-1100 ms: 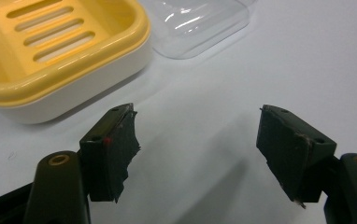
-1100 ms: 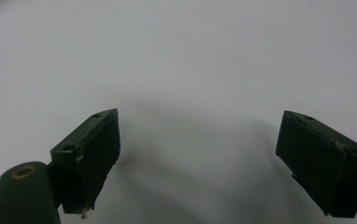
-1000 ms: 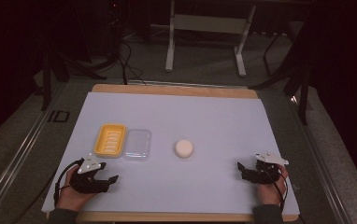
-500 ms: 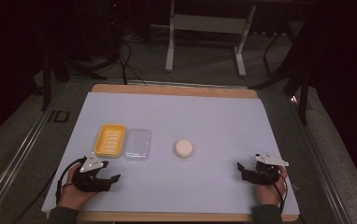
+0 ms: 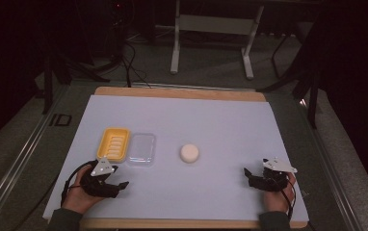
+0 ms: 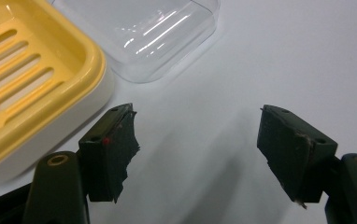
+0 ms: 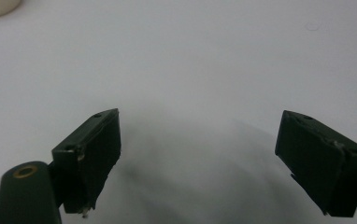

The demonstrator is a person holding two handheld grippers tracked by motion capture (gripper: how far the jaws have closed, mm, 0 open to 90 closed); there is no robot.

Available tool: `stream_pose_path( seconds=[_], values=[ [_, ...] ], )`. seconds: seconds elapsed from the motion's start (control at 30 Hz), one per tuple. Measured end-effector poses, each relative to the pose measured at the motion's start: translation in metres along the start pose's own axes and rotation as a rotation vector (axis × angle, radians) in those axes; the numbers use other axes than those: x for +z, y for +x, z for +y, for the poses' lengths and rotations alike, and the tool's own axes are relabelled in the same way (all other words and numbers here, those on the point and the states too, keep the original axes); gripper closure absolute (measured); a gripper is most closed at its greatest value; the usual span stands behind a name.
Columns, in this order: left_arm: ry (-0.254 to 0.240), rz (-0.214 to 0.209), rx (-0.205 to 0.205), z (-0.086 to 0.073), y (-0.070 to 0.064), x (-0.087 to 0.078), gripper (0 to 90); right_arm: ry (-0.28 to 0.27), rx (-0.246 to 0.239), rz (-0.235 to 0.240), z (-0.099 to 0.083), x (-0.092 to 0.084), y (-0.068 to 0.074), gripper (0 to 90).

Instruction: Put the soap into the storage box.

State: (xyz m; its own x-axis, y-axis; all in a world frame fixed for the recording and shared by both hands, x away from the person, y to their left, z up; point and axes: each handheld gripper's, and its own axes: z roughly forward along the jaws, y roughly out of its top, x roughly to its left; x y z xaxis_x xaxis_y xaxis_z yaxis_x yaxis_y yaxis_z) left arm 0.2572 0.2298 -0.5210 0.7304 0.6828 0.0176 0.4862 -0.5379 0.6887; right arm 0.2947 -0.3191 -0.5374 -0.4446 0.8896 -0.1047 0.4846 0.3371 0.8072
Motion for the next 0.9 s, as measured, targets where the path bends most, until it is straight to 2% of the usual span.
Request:
stream_pose_path(
  seconds=[0.13, 0.47, 0.53, 0.9],
  values=[
    [-0.019, -0.024, 0.012, 0.004, 0.005, 0.002, 28.5, -0.005, -0.001, -0.001, 0.0, -0.001, 0.0, 14.3],
    [-0.019, 0.0, 0.057, 0.023, 0.011, 0.0, 27.3, -0.011, -0.004, 0.002, 0.0, -0.001, 0.0, 14.3],
    [-0.022, -0.009, 0.055, 0.025, 0.012, 0.0, 26.8, -0.012, -0.004, 0.001, 0.0, -0.001, 0.001, 14.8],
    [0.005, -0.015, 0.107, 0.046, 0.015, 0.002, 26.3, -0.008, -0.005, 0.003, 0.0, -0.001, 0.0, 14.8]
  ],
)
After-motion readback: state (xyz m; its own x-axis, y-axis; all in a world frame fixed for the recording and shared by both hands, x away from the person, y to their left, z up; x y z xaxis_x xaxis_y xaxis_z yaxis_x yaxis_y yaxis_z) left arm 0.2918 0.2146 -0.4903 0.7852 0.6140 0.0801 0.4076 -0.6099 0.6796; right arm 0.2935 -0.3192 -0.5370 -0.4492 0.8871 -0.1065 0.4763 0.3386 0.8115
